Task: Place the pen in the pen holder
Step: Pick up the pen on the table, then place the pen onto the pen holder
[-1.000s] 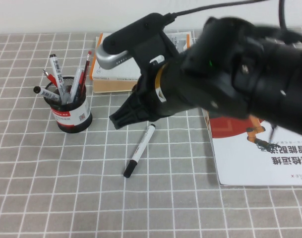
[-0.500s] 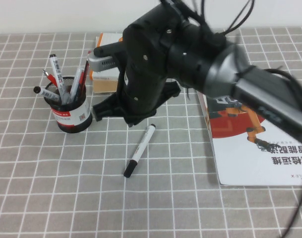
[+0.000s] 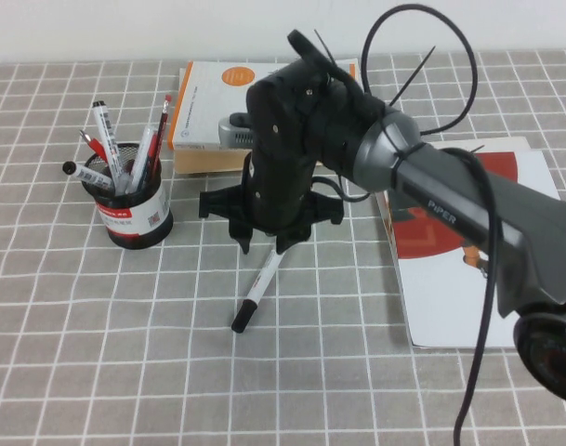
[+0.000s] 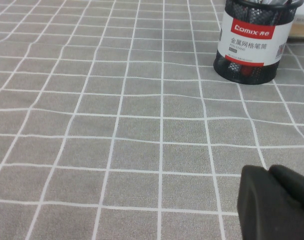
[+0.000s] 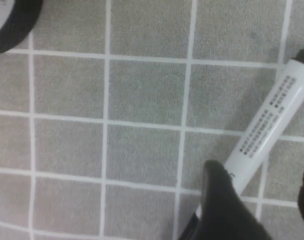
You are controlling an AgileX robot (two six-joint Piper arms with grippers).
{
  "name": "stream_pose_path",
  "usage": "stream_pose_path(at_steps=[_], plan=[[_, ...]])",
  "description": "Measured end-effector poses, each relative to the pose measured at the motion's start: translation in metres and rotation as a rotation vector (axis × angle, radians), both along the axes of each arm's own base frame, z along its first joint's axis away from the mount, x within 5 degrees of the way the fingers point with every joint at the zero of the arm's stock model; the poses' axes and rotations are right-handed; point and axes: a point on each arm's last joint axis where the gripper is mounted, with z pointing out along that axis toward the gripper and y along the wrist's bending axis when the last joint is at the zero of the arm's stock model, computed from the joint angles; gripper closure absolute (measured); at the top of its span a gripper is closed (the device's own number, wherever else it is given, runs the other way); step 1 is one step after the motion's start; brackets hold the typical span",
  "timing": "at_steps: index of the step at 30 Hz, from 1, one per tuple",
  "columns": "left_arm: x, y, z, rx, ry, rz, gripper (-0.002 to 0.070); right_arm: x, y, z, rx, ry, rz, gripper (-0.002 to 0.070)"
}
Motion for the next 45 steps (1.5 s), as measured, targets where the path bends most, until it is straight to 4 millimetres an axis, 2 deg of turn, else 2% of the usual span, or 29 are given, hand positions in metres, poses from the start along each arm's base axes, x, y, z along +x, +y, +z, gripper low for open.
stream_pose_path(at_steps=[10,15,17,20,22,25,28,32,36,38,39,41,45], plan=[[0.000,0.000,0.000,0.000,0.000,0.000,0.0678,0.005,0.007,-0.047,-0.048,0.084,-0.015,0.0410],[0.000,0.000,0.000,0.000,0.000,0.000,0.0678,0.006,0.007,-0.050,-0.056,0.083,-0.017,0.0422],[0.000,0.000,0.000,0.000,0.000,0.000,0.0678,0.006,0.006,-0.050,-0.058,0.085,-0.017,0.0463],[0.000,0.000,0.000,0.000,0.000,0.000,0.0678,0.008,0.006,-0.049,-0.057,0.076,-0.019,0.0572],[0.000,0.000,0.000,0.000,0.000,0.000,0.0678,0.010,0.007,-0.048,-0.063,0.055,0.015,0.0566],[0.000,0.000,0.000,0.000,0.000,0.000,0.0678,0.013,0.009,-0.038,-0.104,-0.025,0.164,0.0566],[0.000,0.000,0.000,0.000,0.000,0.000,0.0678,0.010,0.008,-0.012,-0.207,-0.173,0.277,0.0566],[0.000,0.000,0.000,0.000,0.000,0.000,0.0678,-0.011,0.007,0.052,-0.259,-0.367,0.326,0.0566],[0.000,0.000,0.000,0.000,0.000,0.000,0.0678,-0.036,-0.002,0.112,-0.153,-0.524,0.348,0.0566],[0.000,0.000,0.000,0.000,0.000,0.000,0.0678,-0.046,-0.011,0.132,-0.096,-0.597,0.358,0.0566],[0.000,0.000,0.000,0.000,0.000,0.000,0.0678,-0.051,-0.015,0.136,-0.074,-0.626,0.369,0.0566],[0.000,0.000,0.000,0.000,0.000,0.000,0.0678,-0.060,-0.022,0.129,-0.051,-0.652,0.401,0.0566],[0.000,0.000,0.000,0.000,0.000,0.000,0.0678,-0.081,-0.040,0.104,0.073,-0.739,0.449,0.0566]])
